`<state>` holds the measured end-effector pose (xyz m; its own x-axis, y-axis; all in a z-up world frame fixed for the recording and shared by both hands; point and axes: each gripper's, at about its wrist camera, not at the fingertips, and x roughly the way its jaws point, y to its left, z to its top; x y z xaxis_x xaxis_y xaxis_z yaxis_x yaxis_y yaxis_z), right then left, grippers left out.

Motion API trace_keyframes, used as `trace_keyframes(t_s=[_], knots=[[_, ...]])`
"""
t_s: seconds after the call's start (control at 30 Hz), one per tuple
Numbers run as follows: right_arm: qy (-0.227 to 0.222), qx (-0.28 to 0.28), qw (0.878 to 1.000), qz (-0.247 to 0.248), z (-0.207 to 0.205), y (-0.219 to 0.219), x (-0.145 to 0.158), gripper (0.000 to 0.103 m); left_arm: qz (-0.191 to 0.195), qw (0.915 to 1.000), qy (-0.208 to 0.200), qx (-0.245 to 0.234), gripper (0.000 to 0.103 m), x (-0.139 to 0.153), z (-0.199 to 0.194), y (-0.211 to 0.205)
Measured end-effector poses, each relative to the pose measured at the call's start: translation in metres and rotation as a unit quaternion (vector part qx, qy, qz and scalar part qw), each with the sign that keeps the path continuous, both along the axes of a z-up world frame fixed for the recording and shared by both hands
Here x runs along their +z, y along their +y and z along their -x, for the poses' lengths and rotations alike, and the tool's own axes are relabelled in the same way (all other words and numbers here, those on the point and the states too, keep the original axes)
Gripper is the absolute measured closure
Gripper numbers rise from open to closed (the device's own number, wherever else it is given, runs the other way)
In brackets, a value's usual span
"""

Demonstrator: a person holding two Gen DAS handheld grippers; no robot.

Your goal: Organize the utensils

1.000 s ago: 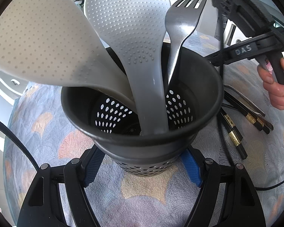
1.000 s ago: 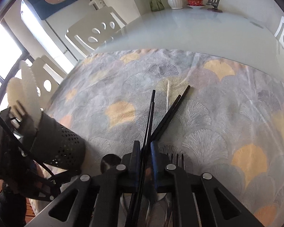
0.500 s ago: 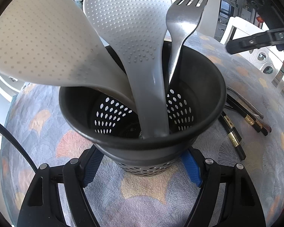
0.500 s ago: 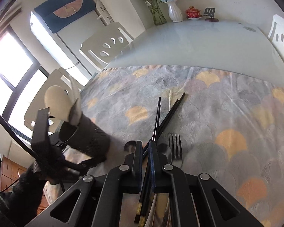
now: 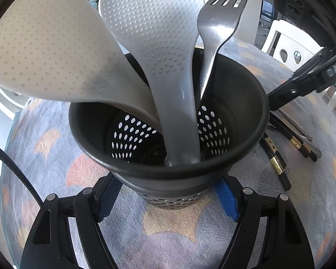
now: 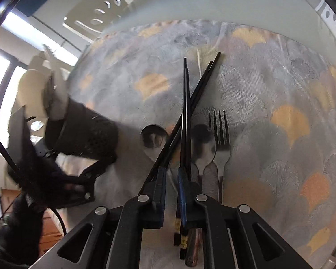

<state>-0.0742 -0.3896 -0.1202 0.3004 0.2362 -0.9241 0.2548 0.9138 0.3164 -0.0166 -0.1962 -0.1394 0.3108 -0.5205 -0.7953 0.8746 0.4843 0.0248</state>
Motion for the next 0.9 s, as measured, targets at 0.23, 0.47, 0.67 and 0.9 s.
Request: trace_keyframes(t_s=[0.23,0.47,0.67,0.9], knots=[[-0.001,-0.053,0.999,-0.005,-0.004,-0.010,0.001,0.093,0.005,0.9999,0.011,-0.003,0.026,-0.001,-0.007,0.003],[-0.003,-0.064,0.998,0.023,-0.008,-0.004,0.012,0.061,0.004,0.9998,0.015,-0.009,0.022,-0.003,-0.009,0.002],[0.004,-0.059,0.998,0.039,-0.023,-0.008,0.005,0.061,0.003,0.9999,0.013,-0.010,0.021,-0.005,-0.010,0.001],[0.003,-0.038,0.997,0.065,-0.038,0.000,-0.010,0.067,0.003,0.9999,0.013,-0.010,0.021,-0.005,-0.009,0.000]])
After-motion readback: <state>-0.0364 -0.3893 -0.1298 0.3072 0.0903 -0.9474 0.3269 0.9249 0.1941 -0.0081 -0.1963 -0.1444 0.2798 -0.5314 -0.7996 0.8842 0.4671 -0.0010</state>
